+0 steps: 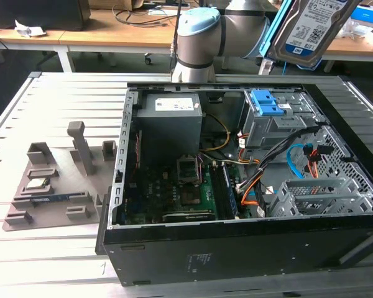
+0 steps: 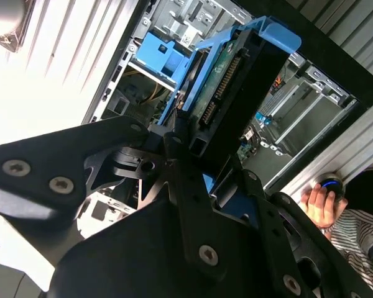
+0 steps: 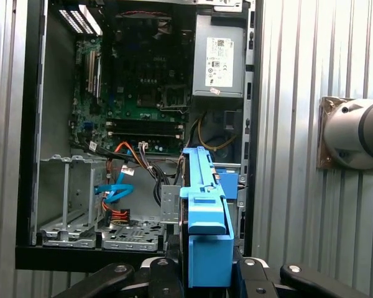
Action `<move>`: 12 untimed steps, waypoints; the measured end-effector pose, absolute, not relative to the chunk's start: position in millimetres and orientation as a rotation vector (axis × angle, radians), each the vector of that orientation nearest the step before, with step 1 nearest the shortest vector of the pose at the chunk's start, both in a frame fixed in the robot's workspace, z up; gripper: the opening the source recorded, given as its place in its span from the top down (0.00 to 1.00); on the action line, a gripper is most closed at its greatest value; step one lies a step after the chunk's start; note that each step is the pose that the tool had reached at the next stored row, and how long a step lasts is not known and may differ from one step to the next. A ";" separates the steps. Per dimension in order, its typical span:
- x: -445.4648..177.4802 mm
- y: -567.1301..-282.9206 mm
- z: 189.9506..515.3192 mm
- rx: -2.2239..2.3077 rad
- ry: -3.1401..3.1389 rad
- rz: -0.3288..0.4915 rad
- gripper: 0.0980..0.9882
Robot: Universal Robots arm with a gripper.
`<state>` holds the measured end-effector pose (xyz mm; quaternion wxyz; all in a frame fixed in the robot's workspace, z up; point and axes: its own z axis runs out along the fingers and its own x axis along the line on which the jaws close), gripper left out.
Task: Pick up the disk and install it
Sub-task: 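Pick up the disk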
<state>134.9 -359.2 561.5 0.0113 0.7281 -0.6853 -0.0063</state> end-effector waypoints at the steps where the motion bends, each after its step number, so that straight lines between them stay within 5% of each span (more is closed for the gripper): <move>1: 134.9 -359.2 561.5 2.271 -2.138 -0.020 0.70; 12: 135.0 -362.3 560.5 2.271 -2.138 -0.020 0.70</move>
